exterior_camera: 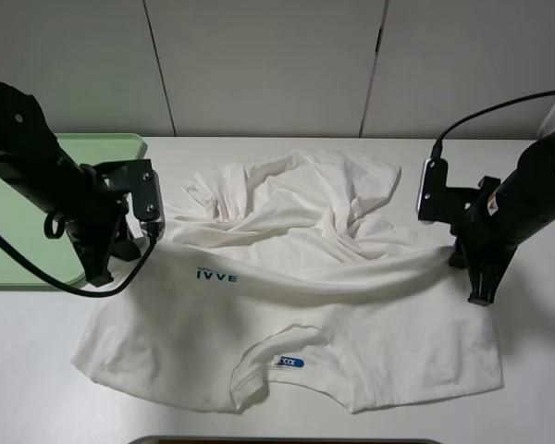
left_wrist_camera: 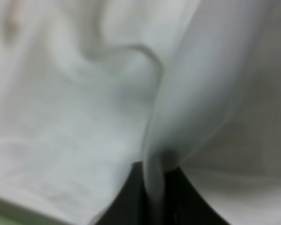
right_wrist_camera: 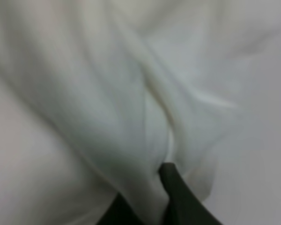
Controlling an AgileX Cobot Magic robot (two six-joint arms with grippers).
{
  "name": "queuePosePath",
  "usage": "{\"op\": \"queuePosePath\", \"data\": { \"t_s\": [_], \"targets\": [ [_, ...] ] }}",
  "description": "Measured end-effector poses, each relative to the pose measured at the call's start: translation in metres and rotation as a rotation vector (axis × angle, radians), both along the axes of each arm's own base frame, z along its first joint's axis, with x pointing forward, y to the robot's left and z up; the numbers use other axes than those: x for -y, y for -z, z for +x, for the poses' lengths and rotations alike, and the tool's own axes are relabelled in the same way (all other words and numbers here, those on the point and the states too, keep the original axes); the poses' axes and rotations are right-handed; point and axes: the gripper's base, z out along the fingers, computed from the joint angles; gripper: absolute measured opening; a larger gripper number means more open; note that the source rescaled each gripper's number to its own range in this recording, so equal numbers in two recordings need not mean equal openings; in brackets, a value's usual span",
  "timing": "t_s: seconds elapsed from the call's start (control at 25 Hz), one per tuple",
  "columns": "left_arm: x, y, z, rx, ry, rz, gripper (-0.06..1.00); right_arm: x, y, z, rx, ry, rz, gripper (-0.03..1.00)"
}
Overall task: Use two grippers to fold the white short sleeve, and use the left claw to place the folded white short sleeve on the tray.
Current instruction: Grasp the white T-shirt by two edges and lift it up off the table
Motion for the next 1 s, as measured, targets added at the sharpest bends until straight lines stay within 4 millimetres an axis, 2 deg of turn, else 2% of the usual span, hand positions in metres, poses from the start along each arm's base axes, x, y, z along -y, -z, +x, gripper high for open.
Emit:
{"op": "queuePosePath", "data": {
  "t_s": [0.12, 0.24, 0.28, 0.32, 0.36, 0.4, 0.44, 0.56, 0.6, 0.64, 0.68, 0.76, 0.8, 0.92, 1.0],
  "targets": [
    [0.000, -0.011, 0.000, 0.044, -0.023, -0.020, 0.01, -0.001, -0.014, 0.002, 0.077, 0.024, 0.033, 0.00],
    [-0.001, -0.036, 0.001, 0.147, -0.081, -0.073, 0.01, -0.002, -0.037, 0.003, 0.192, 0.063, 0.085, 0.00],
    [-0.001, -0.044, 0.000, 0.179, -0.103, -0.093, 0.01, -0.002, -0.057, 0.003, 0.290, 0.088, 0.131, 0.00],
    [-0.002, -0.054, -0.001, 0.216, -0.123, -0.116, 0.01, -0.002, -0.065, 0.001, 0.326, 0.099, 0.146, 0.00],
    [-0.003, -0.076, -0.005, 0.294, -0.158, -0.163, 0.01, -0.001, -0.076, -0.001, 0.369, 0.098, 0.153, 0.00],
    [-0.005, -0.092, -0.009, 0.353, -0.182, -0.200, 0.01, -0.001, -0.076, -0.001, 0.369, 0.098, 0.153, 0.00],
    [-0.006, -0.102, -0.012, 0.389, -0.192, -0.221, 0.01, 0.001, -0.100, -0.009, 0.461, 0.097, 0.166, 0.00],
    [-0.007, -0.132, -0.025, 0.497, -0.191, -0.275, 0.01, 0.008, -0.146, -0.030, 0.650, 0.064, 0.169, 0.00],
    [-0.007, -0.132, -0.025, 0.497, -0.191, -0.275, 0.01, 0.008, -0.146, -0.030, 0.650, 0.064, 0.169, 0.00],
    [-0.006, -0.145, -0.033, 0.541, -0.179, -0.299, 0.01, 0.012, -0.167, -0.043, 0.742, 0.058, 0.178, 0.00],
    [-0.005, -0.156, -0.041, 0.577, -0.162, -0.322, 0.01, 0.013, -0.178, -0.052, 0.791, 0.055, 0.185, 0.00],
    [0.003, -0.188, -0.070, 0.680, -0.091, -0.398, 0.01, 0.018, -0.199, -0.070, 0.894, 0.039, 0.188, 0.00],
    [0.004, -0.218, -0.105, 0.789, -0.010, -0.475, 0.01, 0.022, -0.213, -0.085, 0.968, 0.029, 0.189, 0.00],
    [-0.011, -0.250, -0.148, 0.933, 0.041, -0.565, 0.01, 0.029, -0.238, -0.114, 1.109, 0.015, 0.179, 0.00],
    [-0.023, -0.265, -0.171, 1.006, 0.049, -0.607, 0.01, 0.040, -0.277, -0.154, 1.299, 0.007, 0.155, 0.00]
  ]
}}
